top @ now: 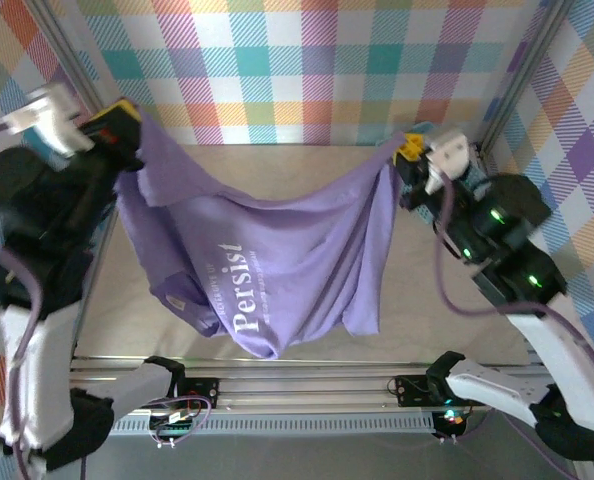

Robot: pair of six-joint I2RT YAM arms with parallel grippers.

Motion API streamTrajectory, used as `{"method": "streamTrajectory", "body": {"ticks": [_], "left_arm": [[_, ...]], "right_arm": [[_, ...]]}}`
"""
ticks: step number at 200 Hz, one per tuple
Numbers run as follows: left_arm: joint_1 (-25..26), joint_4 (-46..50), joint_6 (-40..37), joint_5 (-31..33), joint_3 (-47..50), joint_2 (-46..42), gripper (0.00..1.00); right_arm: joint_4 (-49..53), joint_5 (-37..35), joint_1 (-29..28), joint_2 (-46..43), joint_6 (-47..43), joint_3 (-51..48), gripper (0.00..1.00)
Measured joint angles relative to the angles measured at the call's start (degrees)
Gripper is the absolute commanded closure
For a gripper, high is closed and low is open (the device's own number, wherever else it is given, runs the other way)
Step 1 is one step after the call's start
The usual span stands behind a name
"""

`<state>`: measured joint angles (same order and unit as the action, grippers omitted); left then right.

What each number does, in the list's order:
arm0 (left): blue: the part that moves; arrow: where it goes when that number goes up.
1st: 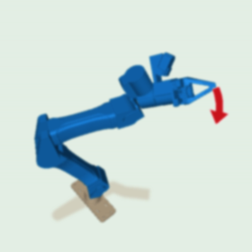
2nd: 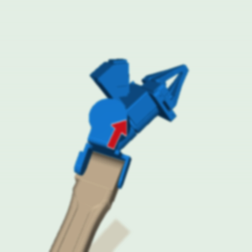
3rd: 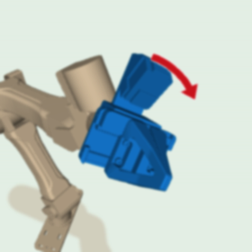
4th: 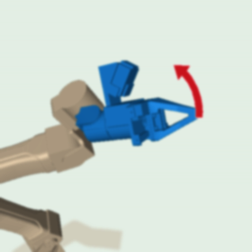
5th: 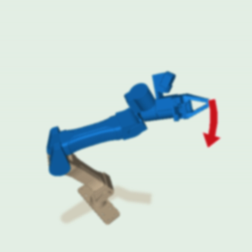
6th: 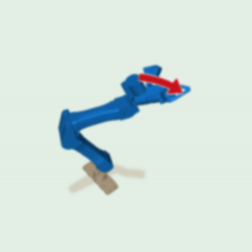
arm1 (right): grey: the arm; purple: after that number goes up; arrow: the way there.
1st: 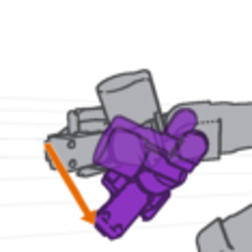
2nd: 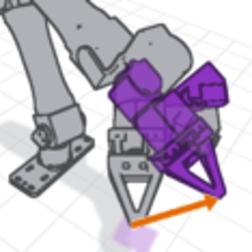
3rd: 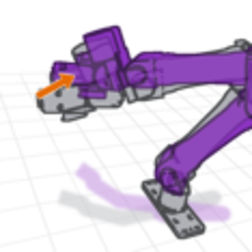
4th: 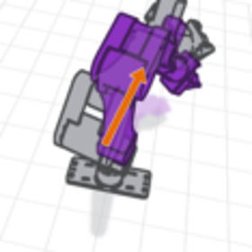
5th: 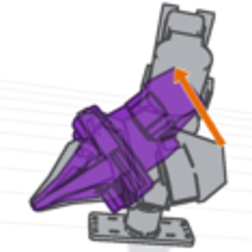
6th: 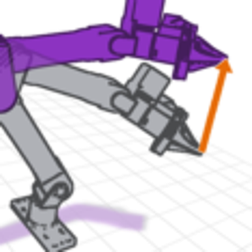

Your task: Fold the inside-out t-shirt

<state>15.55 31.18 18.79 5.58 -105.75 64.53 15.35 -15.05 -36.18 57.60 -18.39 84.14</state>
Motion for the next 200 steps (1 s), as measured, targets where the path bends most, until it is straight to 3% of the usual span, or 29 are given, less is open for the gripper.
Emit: {"method": "streamTrajectory", "body": {"ticks": [22,30,48,69,86,94,113,146,173,200], "left_arm": [[0.0,-2.5,0.0,0.1,4.7,8.2,1.00],[0.0,-4.0,0.0,0.5,6.9,12.0,0.94],[0.0,-5.3,-0.5,1.6,8.7,22.9,0.76],[-0.2,-3.0,-1.7,2.8,2.8,38.0,0.53],[-0.4,-2.5,-2.0,2.9,3.6,43.8,0.30],[-0.5,-2.8,-2.1,2.4,7.1,43.1,0.24],[-0.5,-5.6,-1.1,-0.1,19.3,36.2,0.20],[1.5,-14.5,2.3,-7.4,41.9,15.5,0.19],[9.4,-21.0,4.0,-11.8,54.3,6.2,0.19],[20.3,-25.8,4.6,-13.6,65.9,4.4,0.18]], "right_arm": [[-1.4,5.5,10.2,11.0,3.2,0.6,1.00],[-2.0,7.1,12.6,16.3,4.3,1.4,1.00],[-2.2,9.4,16.0,32.6,6.4,8.5,0.85],[2.4,10.3,18.0,54.0,9.2,22.2,0.65],[6.5,10.9,18.6,61.7,10.7,23.8,0.56],[7.6,11.5,18.5,61.7,11.7,20.4,0.52],[9.1,13.7,17.5,56.3,13.4,9.4,0.44],[9.6,17.3,9.2,37.1,17.4,-10.4,0.39],[11.0,19.1,-0.9,25.9,20.9,-22.6,0.28],[14.6,20.4,-2.5,23.8,24.2,-30.6,0.19]]}}
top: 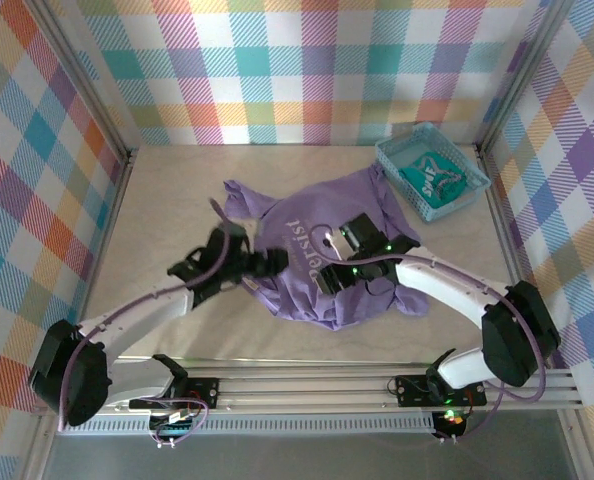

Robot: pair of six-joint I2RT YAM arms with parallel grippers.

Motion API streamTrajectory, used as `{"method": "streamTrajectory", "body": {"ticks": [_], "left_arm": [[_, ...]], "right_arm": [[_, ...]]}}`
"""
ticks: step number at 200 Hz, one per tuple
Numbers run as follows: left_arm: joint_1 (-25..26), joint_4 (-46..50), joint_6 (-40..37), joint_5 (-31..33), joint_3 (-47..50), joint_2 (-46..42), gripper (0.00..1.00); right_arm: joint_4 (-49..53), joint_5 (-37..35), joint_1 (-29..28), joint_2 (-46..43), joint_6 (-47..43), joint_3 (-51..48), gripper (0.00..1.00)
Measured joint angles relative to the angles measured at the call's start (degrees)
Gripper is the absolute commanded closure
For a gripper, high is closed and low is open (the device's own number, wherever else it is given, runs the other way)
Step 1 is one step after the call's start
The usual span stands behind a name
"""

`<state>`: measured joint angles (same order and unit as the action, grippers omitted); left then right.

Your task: Fold the inside-out t-shirt

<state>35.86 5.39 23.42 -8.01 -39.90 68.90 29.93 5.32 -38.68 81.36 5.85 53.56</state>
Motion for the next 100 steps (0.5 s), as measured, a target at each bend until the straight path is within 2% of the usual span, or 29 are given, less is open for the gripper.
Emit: {"method": "streamTrajectory", "body": {"ticks": [16,26,31,33,46,58,83,100], "left_arm": [[5.2,-2.6,0.1,0.0,6.9,-0.7,0.17],[8.2,-3.5,-0.3,0.2,10.1,-1.0,0.17],[9.6,-4.1,-0.8,0.4,11.2,-1.0,0.17],[10.1,-4.2,-1.0,0.7,11.5,-1.0,0.17],[13.6,-5.0,-3.0,1.9,12.4,-0.9,0.17],[17.0,-7.1,-5.7,3.2,12.1,0.0,0.17],[22.3,-9.7,-12.2,6.1,9.0,5.8,0.17],[24.0,-11.0,-16.1,7.7,6.4,10.7,0.18]], "right_arm": [[1.1,0.1,-0.1,0.4,1.7,-2.7,0.18],[1.0,0.0,-0.1,0.6,2.6,-3.6,0.21],[1.0,-0.2,-0.2,0.7,2.8,-3.9,0.28],[1.0,-0.3,-0.2,0.8,3.0,-4.0,0.34],[0.9,-1.0,-0.2,1.8,3.9,-4.0,0.58],[0.8,-1.6,-0.1,3.0,4.0,-3.9,0.72],[1.0,-1.1,0.9,4.4,4.5,-2.7,0.92],[1.0,0.4,2.5,4.2,5.6,-1.5,0.96]]}}
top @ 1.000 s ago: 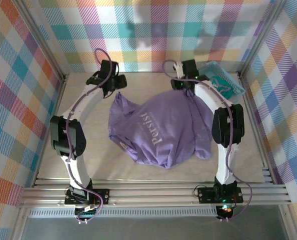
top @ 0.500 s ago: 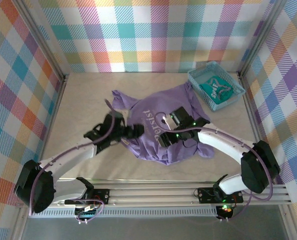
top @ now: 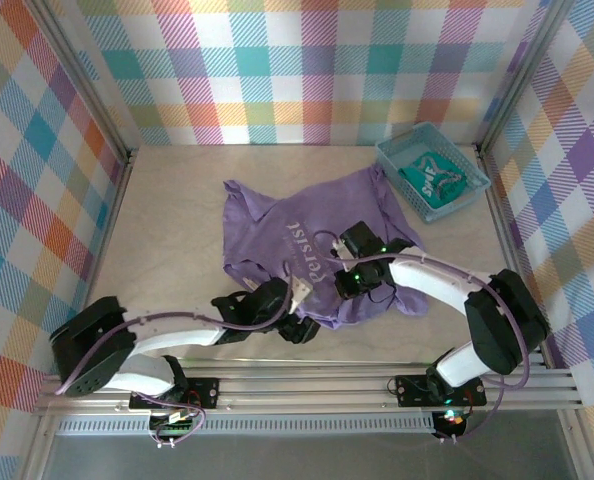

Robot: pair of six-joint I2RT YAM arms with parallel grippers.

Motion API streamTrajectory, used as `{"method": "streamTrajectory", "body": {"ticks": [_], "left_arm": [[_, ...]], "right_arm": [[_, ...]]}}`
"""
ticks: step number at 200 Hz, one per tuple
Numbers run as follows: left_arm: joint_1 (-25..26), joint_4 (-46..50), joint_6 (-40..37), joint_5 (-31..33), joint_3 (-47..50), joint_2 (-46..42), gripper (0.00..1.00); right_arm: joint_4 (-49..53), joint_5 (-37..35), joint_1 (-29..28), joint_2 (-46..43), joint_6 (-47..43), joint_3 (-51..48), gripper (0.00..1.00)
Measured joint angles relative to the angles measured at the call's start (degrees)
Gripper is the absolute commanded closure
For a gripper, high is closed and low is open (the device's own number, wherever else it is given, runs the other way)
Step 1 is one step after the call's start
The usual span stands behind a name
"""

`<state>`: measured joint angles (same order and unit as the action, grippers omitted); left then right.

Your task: Fold the inside-out t-shirt

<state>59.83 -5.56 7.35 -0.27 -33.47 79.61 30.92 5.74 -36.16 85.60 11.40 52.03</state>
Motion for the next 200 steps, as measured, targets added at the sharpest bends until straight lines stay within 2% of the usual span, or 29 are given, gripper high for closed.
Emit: {"method": "streamTrajectory", "body": {"ticks": [12,22,45,59,70,90,129,147,175,200], "left_arm": [[0.6,-1.1,-2.1,1.1,-1.5,3.1,0.23],[0.9,-1.9,-3.6,2.3,-2.6,5.4,0.35],[0.8,-3.0,-5.1,4.7,-5.2,9.5,0.73],[0.8,-3.5,-5.3,5.3,-6.3,10.1,1.00],[0.7,-3.2,-5.1,5.3,-7.0,9.7,1.00],[-1.4,1.0,-3.3,2.1,-8.8,6.3,1.00],[-12.6,12.0,4.9,-8.7,-16.0,-3.5,1.00],[-15.1,15.6,7.9,-12.2,-18.5,-5.8,1.00],[-16.8,21.0,10.3,-15.6,-19.8,-6.3,1.00],[-18.3,24.3,11.6,-16.9,-20.0,-6.4,1.00]], "right_arm": [[-0.2,1.2,1.5,-0.6,0.2,0.7,0.96],[-0.2,2.3,2.6,-1.4,0.2,1.0,0.96],[-0.4,4.7,4.7,-3.2,0.2,1.6,0.93],[-0.4,5.6,5.9,-3.6,0.2,2.2,0.91],[-0.4,5.7,6.6,-3.6,0.2,2.8,0.89],[0.0,5.2,7.3,-3.3,0.0,5.1,0.77],[-2.6,1.1,7.1,-1.5,-1.2,9.7,0.55],[-7.2,1.5,5.9,-5.4,-2.4,4.9,0.47],[-12.3,6.9,2.1,-16.7,-4.6,-5.0,0.37],[-16.4,7.9,-2.7,-18.0,-4.5,-6.9,0.24]]}}
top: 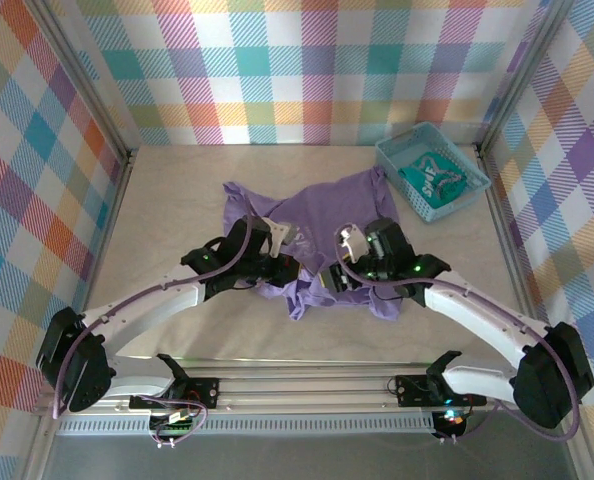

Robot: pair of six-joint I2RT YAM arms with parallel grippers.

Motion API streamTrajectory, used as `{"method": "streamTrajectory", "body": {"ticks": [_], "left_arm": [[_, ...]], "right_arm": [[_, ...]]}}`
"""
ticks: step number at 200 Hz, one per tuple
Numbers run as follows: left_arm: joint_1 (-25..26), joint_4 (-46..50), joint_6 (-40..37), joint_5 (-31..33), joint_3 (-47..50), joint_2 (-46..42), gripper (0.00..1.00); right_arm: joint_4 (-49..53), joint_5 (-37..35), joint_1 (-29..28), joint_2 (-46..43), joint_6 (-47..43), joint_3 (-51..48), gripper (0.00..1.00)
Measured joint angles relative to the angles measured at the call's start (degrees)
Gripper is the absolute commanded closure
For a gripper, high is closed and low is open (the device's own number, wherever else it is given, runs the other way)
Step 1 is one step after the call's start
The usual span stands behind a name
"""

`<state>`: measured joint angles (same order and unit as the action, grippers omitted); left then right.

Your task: Fold the inside-out t-shirt

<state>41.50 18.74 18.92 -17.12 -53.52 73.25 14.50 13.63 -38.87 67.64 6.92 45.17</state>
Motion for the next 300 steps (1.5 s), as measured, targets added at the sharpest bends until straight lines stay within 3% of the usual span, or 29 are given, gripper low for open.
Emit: {"method": "streamTrajectory", "body": {"ticks": [14,39,62,101,135,174,211,228,249,261,279,300], "left_arm": [[-0.2,0.8,0.4,-0.4,0.0,-0.3,1.00],[-0.5,2.3,0.8,-0.3,-0.7,-0.7,1.00],[-2.0,3.8,0.9,-0.2,-0.8,-2.9,1.00],[-5.9,4.0,1.3,-0.8,-0.8,-8.8,1.00],[-6.1,4.1,1.3,-2.0,-1.1,-8.7,1.00],[-6.1,4.0,1.3,-3.0,-1.9,-8.5,1.00],[-6.1,4.0,1.3,-3.5,-1.9,-8.3,1.00],[-6.1,4.0,1.3,-3.5,-1.9,-8.2,1.00],[-6.1,4.1,1.3,-3.4,-1.9,-8.2,1.00],[-6.1,4.1,1.2,-3.2,-1.9,-8.2,1.00],[-6.4,4.3,1.2,-2.0,-1.9,-8.2,1.00],[-6.4,5.0,0.9,0.7,-1.9,-8.2,1.00]], "right_arm": [[-2.8,-0.1,-2.3,3.0,0.7,-0.1,0.26],[-4.3,-4.6,-4.4,9.6,1.8,-0.1,0.53],[0.0,-12.1,-3.4,10.3,3.2,0.0,0.65],[6.6,-18.1,1.8,6.2,5.1,0.8,0.63],[7.0,-14.6,1.2,3.8,2.2,1.4,0.44],[1.1,-9.0,-3.6,-0.2,-4.3,1.4,0.27],[-4.4,-9.0,-9.7,3.6,-8.7,1.5,0.22],[-7.4,-11.3,-10.7,7.5,-9.4,2.0,0.30],[-10.2,-14.1,-10.6,12.6,-9.8,3.7,0.63],[-11.3,-14.7,-10.4,14.0,-9.7,4.1,0.76],[-11.4,-13.3,-9.1,13.8,-9.1,4.1,0.85],[-11.1,-6.2,-6.6,11.0,-9.0,3.7,0.94]]}}
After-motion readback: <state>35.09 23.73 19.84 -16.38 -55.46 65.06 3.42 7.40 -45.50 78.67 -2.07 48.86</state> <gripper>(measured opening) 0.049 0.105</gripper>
